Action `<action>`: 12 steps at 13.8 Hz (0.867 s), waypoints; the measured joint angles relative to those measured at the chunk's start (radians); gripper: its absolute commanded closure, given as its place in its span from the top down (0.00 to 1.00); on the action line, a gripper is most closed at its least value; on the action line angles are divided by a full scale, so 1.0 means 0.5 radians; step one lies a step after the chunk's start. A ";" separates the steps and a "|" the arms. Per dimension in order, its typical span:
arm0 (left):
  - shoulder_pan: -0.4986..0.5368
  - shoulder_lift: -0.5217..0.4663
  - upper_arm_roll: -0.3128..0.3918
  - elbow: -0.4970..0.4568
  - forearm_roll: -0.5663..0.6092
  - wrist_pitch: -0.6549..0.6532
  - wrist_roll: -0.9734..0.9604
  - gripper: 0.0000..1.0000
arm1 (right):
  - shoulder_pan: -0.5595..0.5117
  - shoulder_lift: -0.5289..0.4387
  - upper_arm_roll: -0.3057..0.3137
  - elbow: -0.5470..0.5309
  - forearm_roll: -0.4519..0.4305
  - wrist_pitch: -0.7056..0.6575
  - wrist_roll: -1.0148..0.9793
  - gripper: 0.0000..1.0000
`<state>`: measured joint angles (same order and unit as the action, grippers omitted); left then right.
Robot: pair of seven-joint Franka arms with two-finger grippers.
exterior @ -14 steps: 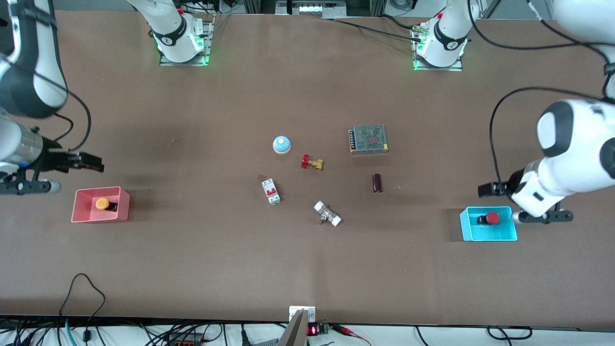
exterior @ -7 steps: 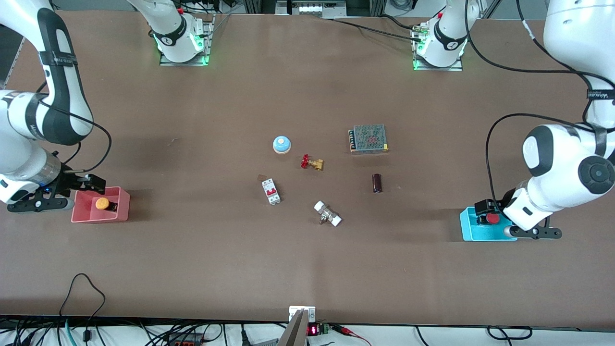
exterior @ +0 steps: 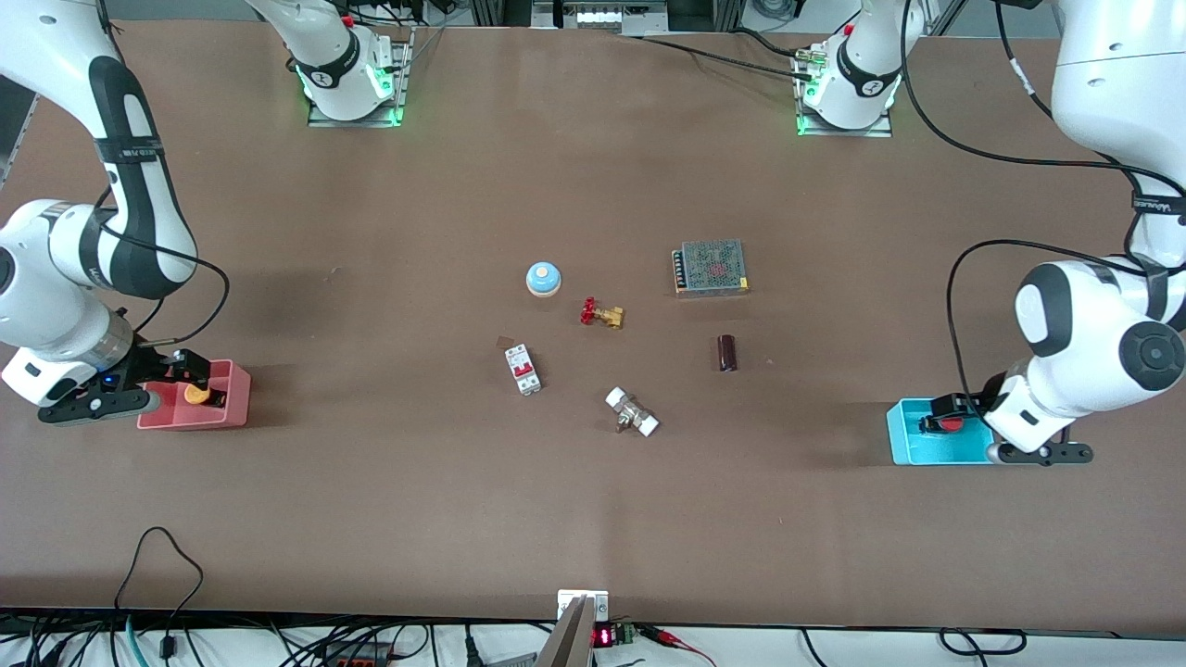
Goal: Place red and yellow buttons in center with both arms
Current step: 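Lower the left gripper over the red button while the right gripper lowers over yellow, then close the left gripper on the red button while the right gripper grips yellow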
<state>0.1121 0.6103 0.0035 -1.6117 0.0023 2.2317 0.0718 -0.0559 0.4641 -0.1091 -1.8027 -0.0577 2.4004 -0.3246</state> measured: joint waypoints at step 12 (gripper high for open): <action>-0.007 0.137 -0.004 0.049 -0.055 0.164 0.003 1.00 | -0.060 0.121 0.001 -0.004 0.270 0.050 -0.196 1.00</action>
<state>0.1085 0.6789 0.0015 -1.5872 -0.0254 2.3135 0.0732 -0.0857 0.5244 -0.1088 -1.8049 0.0775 2.4252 -0.4227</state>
